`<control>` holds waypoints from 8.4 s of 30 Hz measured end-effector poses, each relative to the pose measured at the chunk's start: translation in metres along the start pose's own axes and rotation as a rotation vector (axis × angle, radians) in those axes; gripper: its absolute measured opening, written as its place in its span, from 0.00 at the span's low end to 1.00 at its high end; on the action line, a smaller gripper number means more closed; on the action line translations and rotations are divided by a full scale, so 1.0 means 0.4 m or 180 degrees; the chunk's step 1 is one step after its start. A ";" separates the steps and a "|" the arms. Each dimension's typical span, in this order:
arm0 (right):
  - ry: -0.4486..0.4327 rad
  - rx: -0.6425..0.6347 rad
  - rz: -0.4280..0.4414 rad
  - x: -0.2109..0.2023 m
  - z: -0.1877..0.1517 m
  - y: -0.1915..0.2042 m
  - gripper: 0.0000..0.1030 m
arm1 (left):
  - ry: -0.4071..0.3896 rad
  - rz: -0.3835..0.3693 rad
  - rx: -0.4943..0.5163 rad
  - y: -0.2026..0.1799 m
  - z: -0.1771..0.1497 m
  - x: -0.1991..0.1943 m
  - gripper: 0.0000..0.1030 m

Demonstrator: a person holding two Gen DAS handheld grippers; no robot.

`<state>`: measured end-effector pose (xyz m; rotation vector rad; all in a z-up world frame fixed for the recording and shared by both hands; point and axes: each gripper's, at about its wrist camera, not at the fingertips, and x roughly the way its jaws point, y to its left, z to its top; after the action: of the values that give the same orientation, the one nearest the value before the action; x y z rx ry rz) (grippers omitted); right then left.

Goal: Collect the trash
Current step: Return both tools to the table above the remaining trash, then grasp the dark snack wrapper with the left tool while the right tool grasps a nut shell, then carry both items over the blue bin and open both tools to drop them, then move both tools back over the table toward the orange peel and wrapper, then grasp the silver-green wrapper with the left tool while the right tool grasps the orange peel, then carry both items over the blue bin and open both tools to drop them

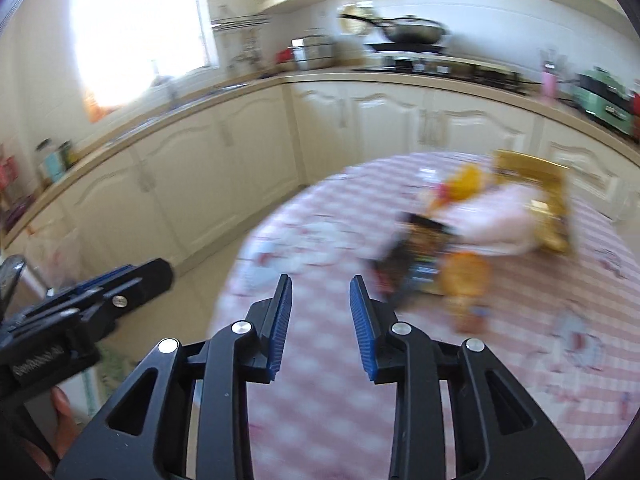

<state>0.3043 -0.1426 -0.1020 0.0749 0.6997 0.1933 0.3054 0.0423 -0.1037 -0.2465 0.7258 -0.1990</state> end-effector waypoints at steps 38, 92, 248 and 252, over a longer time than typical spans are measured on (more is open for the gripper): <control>0.0488 0.0201 0.0010 0.108 -0.006 -0.224 0.13 | 0.0603 -0.0211 0.0165 -0.200 0.014 0.365 0.10; 0.1074 -0.1005 0.1063 0.376 -0.127 0.633 0.13 | 0.0172 0.0714 -0.1360 0.671 -0.147 0.015 0.38; 0.0653 -0.0741 0.1137 0.202 -0.049 0.503 0.07 | 0.0180 0.0625 -0.0826 0.452 -0.075 -0.053 0.07; 0.0720 -0.0782 0.1165 0.246 -0.065 0.554 0.07 | 0.0232 0.0719 -0.0931 0.523 -0.096 -0.043 0.07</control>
<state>0.3275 0.0945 -0.1547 -0.0561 0.8792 0.6444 0.2865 0.2403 -0.1811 -0.4341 0.8488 0.1152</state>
